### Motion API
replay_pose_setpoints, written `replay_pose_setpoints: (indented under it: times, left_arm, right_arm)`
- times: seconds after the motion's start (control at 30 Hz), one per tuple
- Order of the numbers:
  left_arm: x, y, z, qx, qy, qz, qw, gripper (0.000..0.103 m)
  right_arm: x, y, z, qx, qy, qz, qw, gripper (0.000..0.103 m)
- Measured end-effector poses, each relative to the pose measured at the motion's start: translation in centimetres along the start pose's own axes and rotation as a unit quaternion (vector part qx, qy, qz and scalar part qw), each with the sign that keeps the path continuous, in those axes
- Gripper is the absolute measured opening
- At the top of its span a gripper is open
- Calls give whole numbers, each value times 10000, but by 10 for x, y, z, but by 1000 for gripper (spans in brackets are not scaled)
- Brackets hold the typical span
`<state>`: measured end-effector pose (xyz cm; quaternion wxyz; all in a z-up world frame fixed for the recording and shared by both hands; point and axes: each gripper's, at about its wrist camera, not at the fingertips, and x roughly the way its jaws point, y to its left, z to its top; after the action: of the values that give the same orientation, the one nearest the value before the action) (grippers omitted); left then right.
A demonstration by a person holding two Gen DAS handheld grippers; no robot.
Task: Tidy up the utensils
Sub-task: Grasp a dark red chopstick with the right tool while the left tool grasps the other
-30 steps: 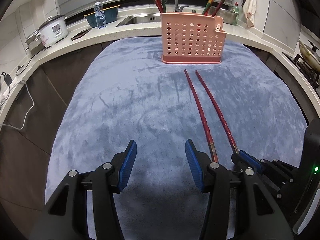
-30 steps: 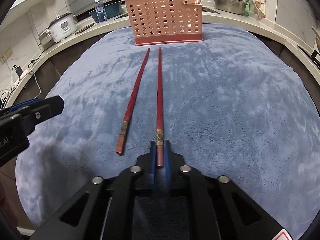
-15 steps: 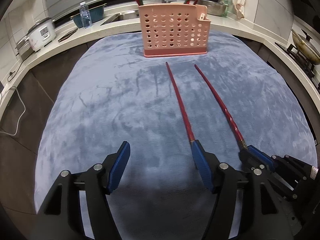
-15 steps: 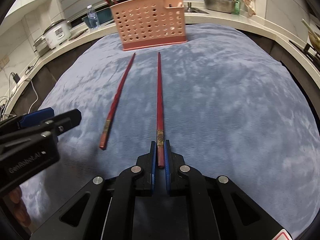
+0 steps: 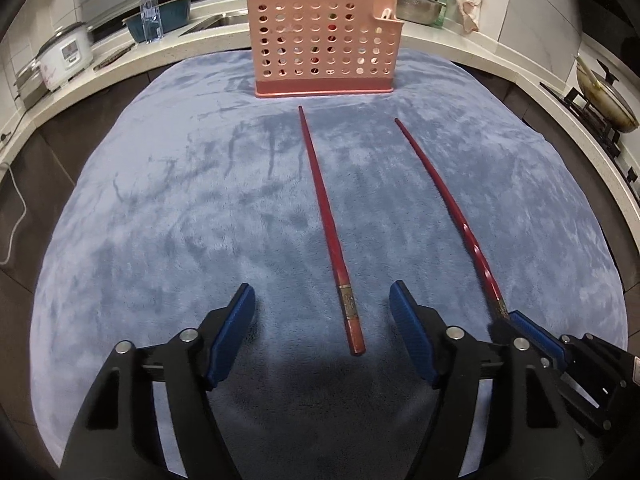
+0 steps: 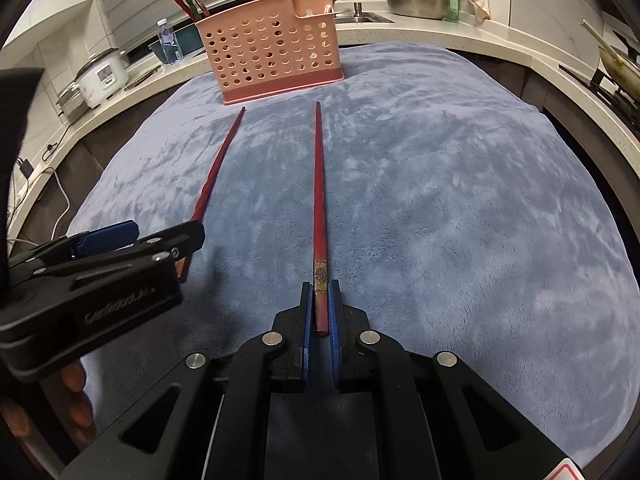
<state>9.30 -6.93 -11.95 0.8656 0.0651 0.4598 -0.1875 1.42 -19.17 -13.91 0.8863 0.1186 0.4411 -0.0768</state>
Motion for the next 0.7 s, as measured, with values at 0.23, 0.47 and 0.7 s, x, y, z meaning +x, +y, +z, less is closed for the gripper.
replay_pose_setpoints:
  times: [0.23, 0.47, 0.7]
  left_arm:
    - [8, 6, -8, -10, 76, -98, 9999, 32]
    - [2, 13, -9, 21, 82, -204, 9998, 7]
    - [-29, 14, -5, 133, -192, -147, 9996, 7]
  right_arm:
    - [-1, 0, -1, 0, 4, 17, 10000, 7]
    - [-6, 3, -2, -54, -34, 59, 10000, 7]
    - [-33, 5, 6, -205, -307, 37, 9993, 7]
